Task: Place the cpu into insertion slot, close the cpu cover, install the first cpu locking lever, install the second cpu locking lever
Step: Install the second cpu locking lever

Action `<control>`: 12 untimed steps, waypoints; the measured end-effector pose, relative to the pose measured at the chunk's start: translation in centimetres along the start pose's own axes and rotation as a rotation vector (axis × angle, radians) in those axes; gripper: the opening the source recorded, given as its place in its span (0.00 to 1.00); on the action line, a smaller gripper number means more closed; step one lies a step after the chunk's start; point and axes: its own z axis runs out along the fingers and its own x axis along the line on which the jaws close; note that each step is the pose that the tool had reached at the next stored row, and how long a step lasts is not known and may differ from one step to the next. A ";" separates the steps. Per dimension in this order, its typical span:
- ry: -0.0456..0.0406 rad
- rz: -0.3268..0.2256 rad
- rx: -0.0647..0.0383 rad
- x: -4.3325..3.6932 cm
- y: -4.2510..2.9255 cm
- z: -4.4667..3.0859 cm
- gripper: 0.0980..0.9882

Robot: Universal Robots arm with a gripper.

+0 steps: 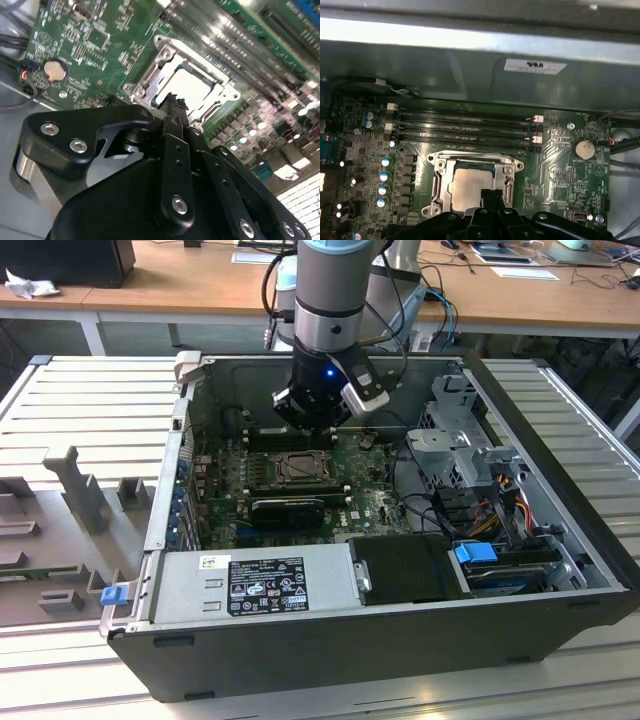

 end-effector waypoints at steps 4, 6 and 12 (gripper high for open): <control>-0.0001 0.000 -0.001 0.21 -2.13 -0.10 0.01; -0.0001 -0.001 -0.003 0.23 -2.46 0.03 0.01; -0.0005 -0.001 -0.015 1.58 -4.55 0.39 0.01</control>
